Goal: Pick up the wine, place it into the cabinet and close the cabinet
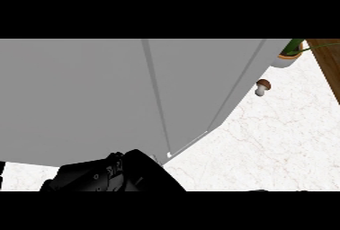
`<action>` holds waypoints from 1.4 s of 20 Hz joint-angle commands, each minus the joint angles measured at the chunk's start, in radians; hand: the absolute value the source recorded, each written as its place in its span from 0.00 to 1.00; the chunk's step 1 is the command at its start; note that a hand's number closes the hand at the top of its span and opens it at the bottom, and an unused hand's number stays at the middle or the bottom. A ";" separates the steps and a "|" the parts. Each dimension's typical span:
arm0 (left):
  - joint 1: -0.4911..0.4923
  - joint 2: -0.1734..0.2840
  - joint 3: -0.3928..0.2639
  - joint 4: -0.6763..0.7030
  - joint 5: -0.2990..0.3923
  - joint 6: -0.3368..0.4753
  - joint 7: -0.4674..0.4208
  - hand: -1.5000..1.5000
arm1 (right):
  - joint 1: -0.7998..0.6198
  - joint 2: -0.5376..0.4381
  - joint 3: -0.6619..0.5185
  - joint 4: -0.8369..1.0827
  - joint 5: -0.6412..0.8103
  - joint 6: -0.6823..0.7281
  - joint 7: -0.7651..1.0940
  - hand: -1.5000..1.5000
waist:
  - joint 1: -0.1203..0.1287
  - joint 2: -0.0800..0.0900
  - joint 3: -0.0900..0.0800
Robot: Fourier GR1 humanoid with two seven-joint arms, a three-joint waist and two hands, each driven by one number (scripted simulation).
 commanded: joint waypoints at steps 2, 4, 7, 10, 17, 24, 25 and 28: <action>-0.051 -0.004 0.034 0.036 0.012 0.015 0.051 0.00 | -0.259 0.036 -0.121 0.249 -0.110 -0.038 -0.060 1.00 | -0.004 0.001 0.001; -0.034 -0.021 0.025 0.032 -0.007 -0.015 0.023 0.00 | -0.304 0.037 -0.146 0.371 -0.096 0.008 -0.126 1.00 | 0.001 0.001 0.000; -0.011 -0.059 -0.011 0.018 -0.044 -0.009 0.003 0.00 | -0.303 0.015 -0.204 0.478 -0.058 0.123 -0.191 1.00 | -0.012 0.002 0.001; 0.004 -0.046 0.041 0.033 -0.030 -0.032 0.021 0.00 | -0.362 0.019 -0.243 0.580 -0.036 0.137 -0.211 1.00 | -0.015 -0.001 0.002; 0.007 -0.078 0.047 0.023 -0.072 -0.045 0.038 0.00 | -0.406 0.032 -0.398 0.825 -0.082 0.250 -0.353 1.00 | -0.016 0.000 0.002; -0.027 -0.081 0.060 0.009 -0.079 -0.026 0.090 0.00 | -0.375 0.008 -0.426 0.972 -0.066 0.328 -0.496 1.00 | -0.015 0.004 0.002; -0.061 -0.089 0.043 0.018 -0.085 0.005 0.109 0.00 | -0.382 -0.022 -0.449 0.969 -0.086 0.357 -0.492 1.00 | -0.023 0.006 0.002; -0.072 -0.075 0.090 0.055 -0.057 -0.022 0.121 0.00 | -0.370 -0.027 -0.428 0.976 -0.033 0.323 -0.515 1.00 | -0.026 0.005 0.002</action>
